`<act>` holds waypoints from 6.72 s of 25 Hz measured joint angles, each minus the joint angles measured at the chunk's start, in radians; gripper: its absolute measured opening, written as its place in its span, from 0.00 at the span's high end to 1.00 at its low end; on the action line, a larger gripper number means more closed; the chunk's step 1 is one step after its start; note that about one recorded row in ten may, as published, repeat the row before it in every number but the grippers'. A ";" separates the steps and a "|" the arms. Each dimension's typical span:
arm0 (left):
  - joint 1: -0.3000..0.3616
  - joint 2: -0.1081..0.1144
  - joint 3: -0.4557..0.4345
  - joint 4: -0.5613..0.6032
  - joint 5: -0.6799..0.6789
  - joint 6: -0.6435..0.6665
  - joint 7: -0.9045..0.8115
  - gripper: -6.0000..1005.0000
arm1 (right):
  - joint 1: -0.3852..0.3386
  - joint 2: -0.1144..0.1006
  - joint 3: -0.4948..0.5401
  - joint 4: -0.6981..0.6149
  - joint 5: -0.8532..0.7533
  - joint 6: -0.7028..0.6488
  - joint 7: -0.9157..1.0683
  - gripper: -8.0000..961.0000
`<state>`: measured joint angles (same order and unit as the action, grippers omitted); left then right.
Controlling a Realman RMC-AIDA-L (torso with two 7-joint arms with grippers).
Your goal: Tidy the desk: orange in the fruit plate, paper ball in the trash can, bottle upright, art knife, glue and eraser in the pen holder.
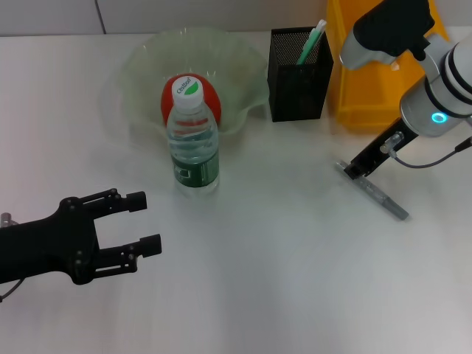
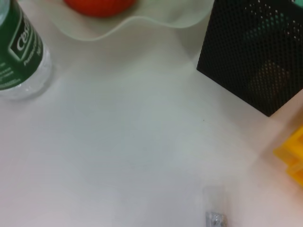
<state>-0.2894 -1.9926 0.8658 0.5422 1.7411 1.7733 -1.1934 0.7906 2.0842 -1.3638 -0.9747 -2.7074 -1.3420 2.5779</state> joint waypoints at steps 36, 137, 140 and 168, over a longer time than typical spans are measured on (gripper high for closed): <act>-0.002 -0.002 -0.001 0.001 0.000 -0.006 0.000 0.22 | -0.015 -0.005 -0.020 -0.026 0.049 0.009 -0.039 0.98; -0.073 -0.022 -0.056 -0.011 -0.008 -0.050 -0.023 0.22 | -0.040 0.008 0.076 0.780 2.232 0.270 -2.030 0.86; -0.079 -0.024 -0.059 -0.011 -0.009 -0.051 -0.036 0.22 | -0.033 0.008 0.076 0.802 2.232 0.257 -2.069 0.86; -0.108 -0.053 -0.135 -0.011 -0.011 -0.068 -0.067 0.22 | 0.018 0.008 -0.039 0.823 2.223 0.428 -2.020 0.75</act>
<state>-0.3973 -2.0455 0.7303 0.5307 1.7299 1.7054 -1.2607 0.8086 2.0923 -1.4032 -0.1520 -0.4841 -0.9136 0.5579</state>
